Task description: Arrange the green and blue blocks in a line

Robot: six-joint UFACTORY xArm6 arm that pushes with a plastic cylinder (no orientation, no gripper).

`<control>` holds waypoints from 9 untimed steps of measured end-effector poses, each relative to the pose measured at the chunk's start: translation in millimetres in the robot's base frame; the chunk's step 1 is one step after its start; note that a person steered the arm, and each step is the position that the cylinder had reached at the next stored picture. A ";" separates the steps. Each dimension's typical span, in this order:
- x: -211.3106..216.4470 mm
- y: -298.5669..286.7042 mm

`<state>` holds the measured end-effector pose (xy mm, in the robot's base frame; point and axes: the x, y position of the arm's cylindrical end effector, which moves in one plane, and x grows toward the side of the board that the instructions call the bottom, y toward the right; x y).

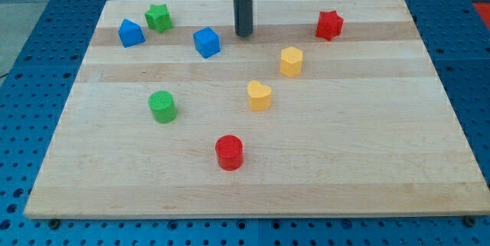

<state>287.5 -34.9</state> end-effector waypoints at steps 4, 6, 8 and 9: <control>36.4 -122.1; 62.0 -146.3; 45.1 -103.7; -19.6 -75.1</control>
<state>267.9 -110.0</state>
